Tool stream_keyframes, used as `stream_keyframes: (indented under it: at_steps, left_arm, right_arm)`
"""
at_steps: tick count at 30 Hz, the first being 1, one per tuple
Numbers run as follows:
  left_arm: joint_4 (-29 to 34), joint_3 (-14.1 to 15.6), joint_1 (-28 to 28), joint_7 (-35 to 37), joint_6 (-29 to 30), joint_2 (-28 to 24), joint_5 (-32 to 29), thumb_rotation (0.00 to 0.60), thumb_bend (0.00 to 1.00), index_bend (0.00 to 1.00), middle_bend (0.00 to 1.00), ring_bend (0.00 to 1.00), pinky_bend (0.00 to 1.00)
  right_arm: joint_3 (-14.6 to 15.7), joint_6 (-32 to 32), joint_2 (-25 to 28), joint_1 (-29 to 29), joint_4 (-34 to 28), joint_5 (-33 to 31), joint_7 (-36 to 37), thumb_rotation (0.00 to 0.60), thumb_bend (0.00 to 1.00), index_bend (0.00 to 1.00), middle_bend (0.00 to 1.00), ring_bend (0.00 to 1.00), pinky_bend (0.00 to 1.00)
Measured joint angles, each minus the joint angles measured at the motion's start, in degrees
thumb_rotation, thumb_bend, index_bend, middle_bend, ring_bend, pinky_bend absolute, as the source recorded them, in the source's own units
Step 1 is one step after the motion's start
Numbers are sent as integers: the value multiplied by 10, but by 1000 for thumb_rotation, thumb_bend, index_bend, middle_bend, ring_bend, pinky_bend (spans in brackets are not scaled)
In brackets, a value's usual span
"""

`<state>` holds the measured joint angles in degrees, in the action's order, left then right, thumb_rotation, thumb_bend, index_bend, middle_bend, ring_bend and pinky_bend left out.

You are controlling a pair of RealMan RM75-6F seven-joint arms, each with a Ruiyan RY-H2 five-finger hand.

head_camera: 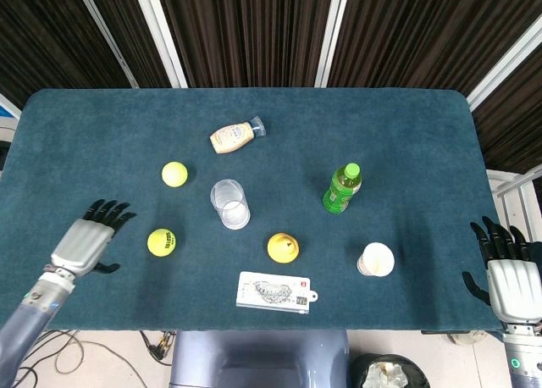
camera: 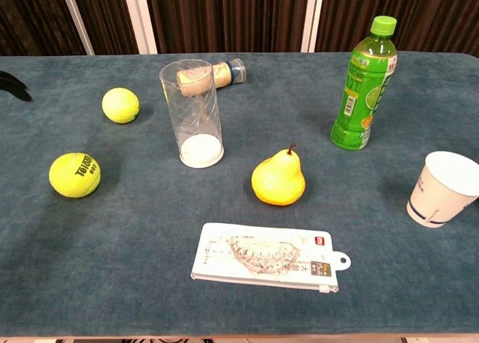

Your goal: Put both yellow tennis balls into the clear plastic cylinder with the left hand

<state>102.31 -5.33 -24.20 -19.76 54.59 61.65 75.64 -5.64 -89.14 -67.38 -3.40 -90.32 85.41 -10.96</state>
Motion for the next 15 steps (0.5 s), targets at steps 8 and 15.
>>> stream_keyframes:
  at_steps: [8, 15]
  left_arm:
    - [-39, -6, -60, -69, -45, 77, -71, 600, 18, 149, 37, 0, 77]
    - [-73, 1, -102, -125, -68, 128, -128, 600, 45, 147, 75, 69, 193]
  right_arm:
    - [-3, -3, 2, 2, -1, -4, 2, 600, 339, 119, 75, 113, 87]
    - [-7, -9, 5, 5, -3, -6, 4, 600, 340, 119, 75, 113, 87]
